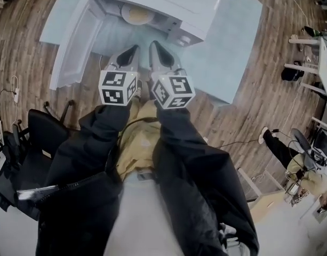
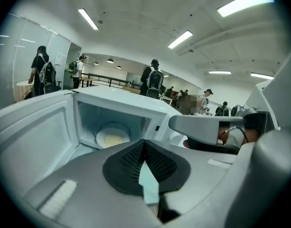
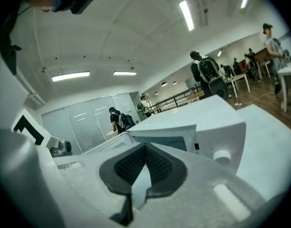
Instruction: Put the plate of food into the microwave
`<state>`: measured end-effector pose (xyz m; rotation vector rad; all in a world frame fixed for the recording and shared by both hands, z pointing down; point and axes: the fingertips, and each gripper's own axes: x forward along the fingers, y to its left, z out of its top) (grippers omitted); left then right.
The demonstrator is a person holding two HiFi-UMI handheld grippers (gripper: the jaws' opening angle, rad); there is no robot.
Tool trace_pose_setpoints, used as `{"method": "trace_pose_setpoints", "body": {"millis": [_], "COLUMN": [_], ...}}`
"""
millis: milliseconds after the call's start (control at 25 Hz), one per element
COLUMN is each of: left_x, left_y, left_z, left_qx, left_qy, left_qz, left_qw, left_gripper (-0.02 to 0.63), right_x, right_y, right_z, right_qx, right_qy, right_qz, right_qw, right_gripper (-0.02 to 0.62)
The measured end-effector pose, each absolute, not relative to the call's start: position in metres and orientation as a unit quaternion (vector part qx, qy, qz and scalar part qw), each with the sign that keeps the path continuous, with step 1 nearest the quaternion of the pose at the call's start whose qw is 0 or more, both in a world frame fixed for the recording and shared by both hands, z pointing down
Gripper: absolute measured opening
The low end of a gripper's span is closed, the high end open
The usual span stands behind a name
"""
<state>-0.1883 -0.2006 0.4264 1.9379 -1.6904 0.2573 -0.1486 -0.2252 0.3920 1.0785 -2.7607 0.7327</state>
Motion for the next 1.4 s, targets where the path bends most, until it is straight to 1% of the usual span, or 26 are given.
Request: {"method": "trace_pose_setpoints", "body": {"millis": [320, 800, 1120, 1400], "left_x": [-0.160, -0.143, -0.117, -0.114], "left_y": [-0.220, -0.254, -0.271, -0.279], "left_z": [0.370, 0.304, 0.270, 0.253], "left_qx": [0.759, 0.784, 0.798, 0.797], "left_qy": [-0.610, -0.604, -0.596, -0.600], "left_qz": [0.076, 0.054, 0.046, 0.053], "left_qw": [0.215, 0.129, 0.072, 0.036], "left_gripper": [-0.005, -0.005, -0.005, -0.003], "right_x": [-0.120, -0.094, -0.069, -0.053], "right_y": [-0.234, -0.250, -0.269, -0.277], "right_z": [0.341, 0.281, 0.246, 0.239], "right_qx": [0.387, 0.404, 0.443, 0.473], "right_qy": [-0.908, -0.912, -0.896, -0.881], "right_qz": [0.153, 0.068, 0.025, 0.015], "right_qw": [0.040, 0.017, -0.005, -0.003], "right_gripper": [-0.005, -0.005, -0.006, -0.006]}}
